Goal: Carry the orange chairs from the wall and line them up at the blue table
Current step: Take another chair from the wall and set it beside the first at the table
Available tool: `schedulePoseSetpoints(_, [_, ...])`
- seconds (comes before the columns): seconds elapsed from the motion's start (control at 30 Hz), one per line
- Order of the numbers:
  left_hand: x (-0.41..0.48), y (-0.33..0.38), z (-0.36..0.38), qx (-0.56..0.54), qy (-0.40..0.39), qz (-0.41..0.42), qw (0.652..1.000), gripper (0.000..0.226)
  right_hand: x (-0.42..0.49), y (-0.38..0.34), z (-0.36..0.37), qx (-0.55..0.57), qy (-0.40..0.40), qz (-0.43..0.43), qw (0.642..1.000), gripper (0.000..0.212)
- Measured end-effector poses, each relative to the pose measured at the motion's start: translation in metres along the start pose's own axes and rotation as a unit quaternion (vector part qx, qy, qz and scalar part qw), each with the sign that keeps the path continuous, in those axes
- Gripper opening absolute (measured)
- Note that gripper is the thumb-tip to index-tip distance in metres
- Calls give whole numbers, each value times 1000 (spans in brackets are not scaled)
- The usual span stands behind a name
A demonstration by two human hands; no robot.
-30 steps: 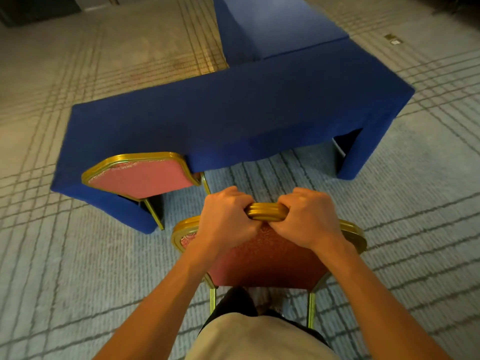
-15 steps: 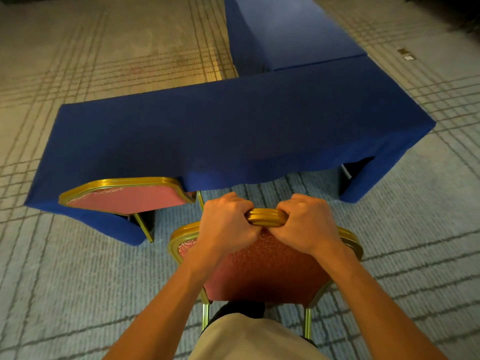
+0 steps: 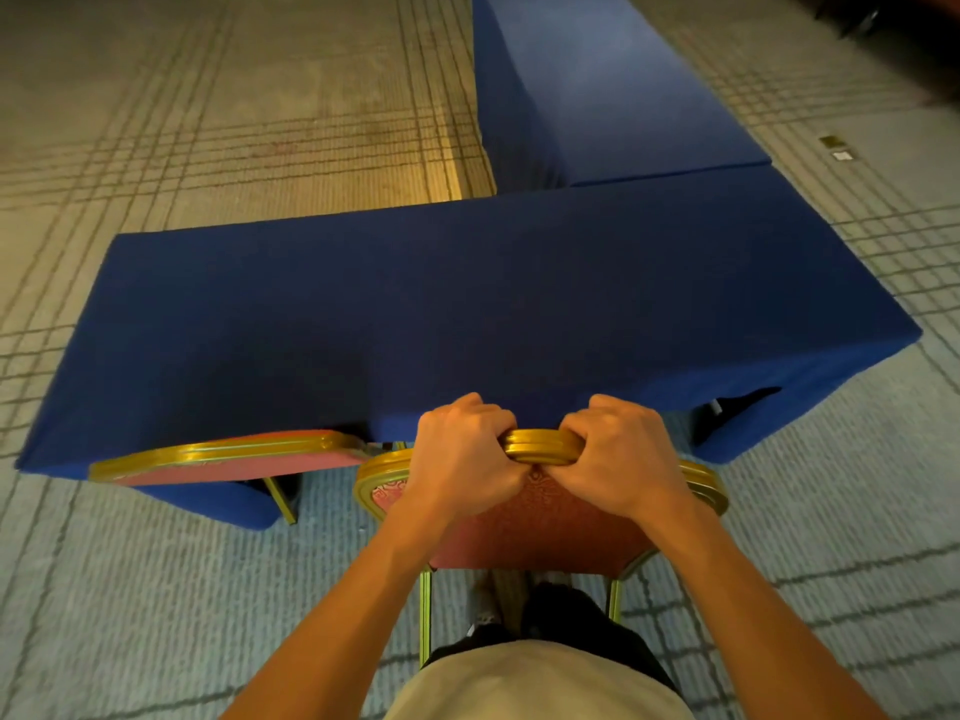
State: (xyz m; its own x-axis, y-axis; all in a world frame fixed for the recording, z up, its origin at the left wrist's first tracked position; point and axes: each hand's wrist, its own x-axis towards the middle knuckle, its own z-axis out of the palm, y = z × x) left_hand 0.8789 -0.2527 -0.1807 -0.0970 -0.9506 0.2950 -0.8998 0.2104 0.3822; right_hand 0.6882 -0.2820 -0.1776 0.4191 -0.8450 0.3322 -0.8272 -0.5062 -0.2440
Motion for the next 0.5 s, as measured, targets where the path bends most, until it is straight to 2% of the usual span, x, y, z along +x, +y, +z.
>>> schedulePoseSetpoints(0.27, [75, -23, 26, 30, -11, -31, 999, 28, 75, 47, 31, 25, -33, -22, 999, 38])
schedulePoseSetpoints(0.5, [119, -40, 45, 46, -16, -69, 996, 30, 127, 72, 49, 57, -52, -44, 996, 46])
